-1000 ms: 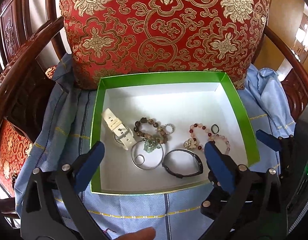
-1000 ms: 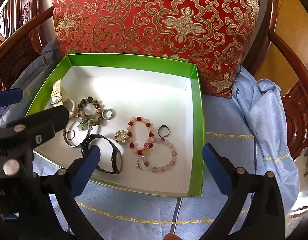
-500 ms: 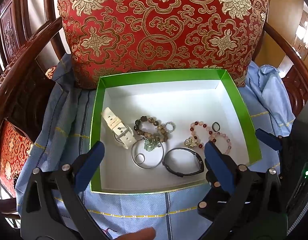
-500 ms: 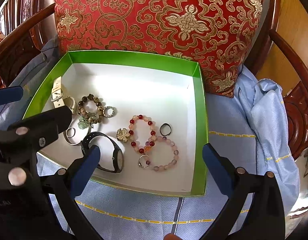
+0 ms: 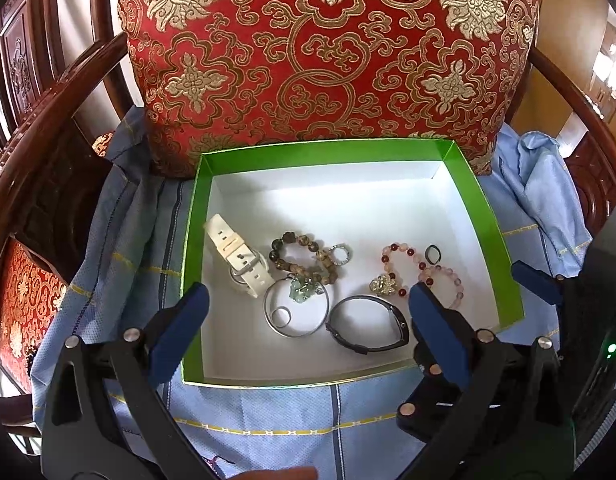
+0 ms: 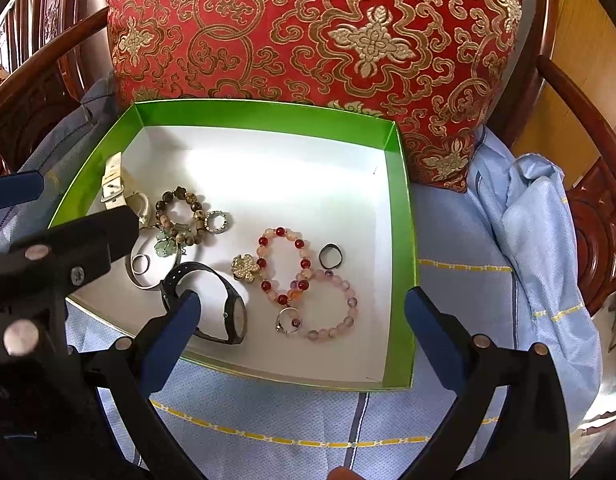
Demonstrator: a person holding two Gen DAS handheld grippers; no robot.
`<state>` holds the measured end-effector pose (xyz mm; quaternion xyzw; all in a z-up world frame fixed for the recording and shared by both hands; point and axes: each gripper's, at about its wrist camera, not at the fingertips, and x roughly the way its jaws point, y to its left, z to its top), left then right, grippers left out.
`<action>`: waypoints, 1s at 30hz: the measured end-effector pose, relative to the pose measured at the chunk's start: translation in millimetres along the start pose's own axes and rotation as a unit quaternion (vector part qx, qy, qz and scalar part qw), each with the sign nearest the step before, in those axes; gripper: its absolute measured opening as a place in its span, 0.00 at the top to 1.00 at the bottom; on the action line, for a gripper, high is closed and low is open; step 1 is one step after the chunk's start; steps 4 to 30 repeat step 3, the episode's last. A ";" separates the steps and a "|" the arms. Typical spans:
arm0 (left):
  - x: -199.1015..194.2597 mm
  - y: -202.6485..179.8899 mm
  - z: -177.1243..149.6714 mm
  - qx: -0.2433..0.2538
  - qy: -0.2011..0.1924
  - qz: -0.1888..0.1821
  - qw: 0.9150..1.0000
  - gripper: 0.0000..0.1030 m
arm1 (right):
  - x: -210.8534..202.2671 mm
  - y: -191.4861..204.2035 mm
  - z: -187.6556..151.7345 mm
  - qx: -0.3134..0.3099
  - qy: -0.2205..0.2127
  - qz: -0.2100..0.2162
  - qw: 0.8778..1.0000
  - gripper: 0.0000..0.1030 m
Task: Organize jewelry
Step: 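Open both tools over the box and hold them still above the jewelry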
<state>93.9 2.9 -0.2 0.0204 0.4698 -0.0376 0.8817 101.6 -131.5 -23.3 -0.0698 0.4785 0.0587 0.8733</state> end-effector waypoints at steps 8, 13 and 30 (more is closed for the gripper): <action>-5.7 1.4 -1.1 -0.002 -0.012 0.017 1.000 0.04 | -8.2 -10.0 -0.6 0.015 -0.017 -0.007 1.000 0.03; -5.7 1.4 -1.1 -0.002 -0.012 0.017 1.000 0.04 | -8.2 -10.0 -0.6 0.015 -0.017 -0.007 1.000 0.03; -5.7 1.4 -1.1 -0.002 -0.012 0.017 1.000 0.04 | -8.2 -10.0 -0.6 0.015 -0.017 -0.007 1.000 0.03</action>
